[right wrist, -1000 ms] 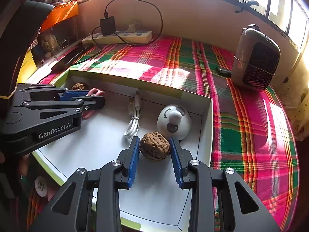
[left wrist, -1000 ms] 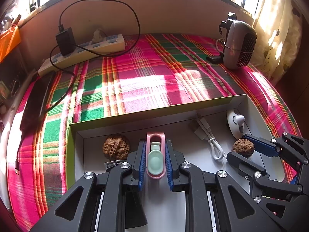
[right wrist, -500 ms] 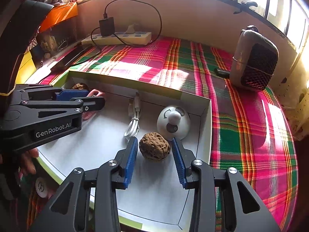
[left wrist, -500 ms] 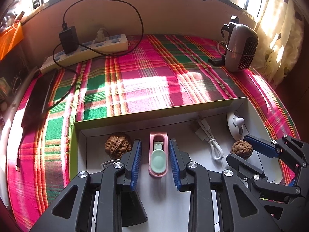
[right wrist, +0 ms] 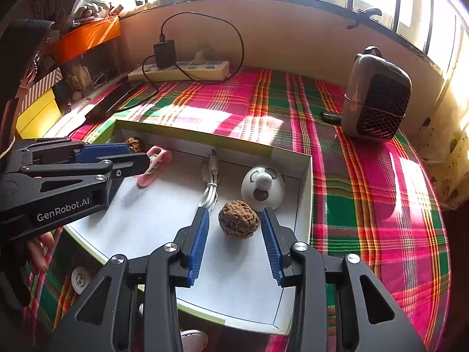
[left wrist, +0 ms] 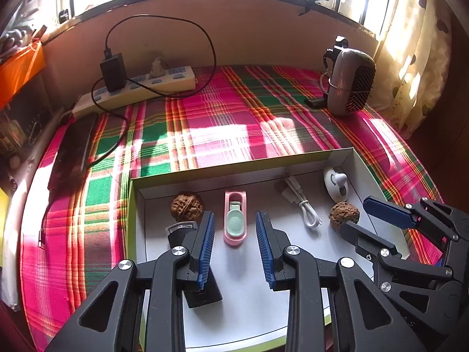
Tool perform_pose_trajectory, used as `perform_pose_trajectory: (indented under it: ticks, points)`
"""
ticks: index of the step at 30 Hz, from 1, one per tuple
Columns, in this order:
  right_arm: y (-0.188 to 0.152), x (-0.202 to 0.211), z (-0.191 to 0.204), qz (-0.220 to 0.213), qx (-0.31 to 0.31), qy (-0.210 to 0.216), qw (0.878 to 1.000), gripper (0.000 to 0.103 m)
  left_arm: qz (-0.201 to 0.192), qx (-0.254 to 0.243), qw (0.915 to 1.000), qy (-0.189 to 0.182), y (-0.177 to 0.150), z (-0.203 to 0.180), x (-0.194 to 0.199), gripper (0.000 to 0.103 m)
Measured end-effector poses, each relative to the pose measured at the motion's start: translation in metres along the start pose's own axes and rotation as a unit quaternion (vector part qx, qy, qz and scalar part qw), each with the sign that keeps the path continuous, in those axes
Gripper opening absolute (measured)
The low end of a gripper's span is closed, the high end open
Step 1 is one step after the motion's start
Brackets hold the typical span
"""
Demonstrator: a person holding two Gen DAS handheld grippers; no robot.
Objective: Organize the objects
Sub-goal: 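Open both tools and withdraw them from the box toward the round containers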
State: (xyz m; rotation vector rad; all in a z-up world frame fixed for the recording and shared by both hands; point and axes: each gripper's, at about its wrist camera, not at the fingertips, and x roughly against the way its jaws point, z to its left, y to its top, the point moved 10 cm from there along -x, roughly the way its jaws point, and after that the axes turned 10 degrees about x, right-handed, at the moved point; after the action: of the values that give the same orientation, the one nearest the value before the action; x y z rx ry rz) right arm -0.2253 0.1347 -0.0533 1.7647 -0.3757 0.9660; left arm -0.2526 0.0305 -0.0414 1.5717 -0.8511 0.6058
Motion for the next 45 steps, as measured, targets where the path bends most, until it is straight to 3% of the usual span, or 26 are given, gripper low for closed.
perform_pose_trajectory:
  ticks: [14, 23, 32, 33, 36, 45]
  points:
    - [-0.014, 0.043, -0.003, -0.033, -0.032, 0.001, 0.999, 0.039, -0.037, 0.023, 0.999, -0.012, -0.027, 0.01, 0.051, 0.027]
    - [-0.031, 0.065, -0.001, -0.048, -0.046, 0.005, 0.998, 0.039, -0.038, 0.046, 0.998, -0.021, -0.061, 0.024, 0.071, 0.027]
    - [-0.054, 0.072, 0.012, -0.049, -0.058, 0.035, 0.996, 0.039, -0.017, 0.065, 0.9966, -0.047, -0.091, 0.029, 0.068, 0.028]
    - [-0.056, 0.072, 0.014, -0.048, -0.059, 0.039, 0.996, 0.04, -0.013, 0.067, 0.9962, -0.053, -0.095, 0.029, 0.067, 0.028]
    - [-0.061, 0.071, 0.019, -0.048, -0.063, 0.052, 0.996, 0.054, -0.007, 0.071, 0.9952, -0.067, -0.101, 0.026, 0.066, 0.029]
    - [-0.066, 0.062, 0.027, -0.038, -0.076, 0.077, 0.993, 0.054, 0.007, 0.06, 0.993, -0.101, -0.111, 0.011, 0.063, 0.034]
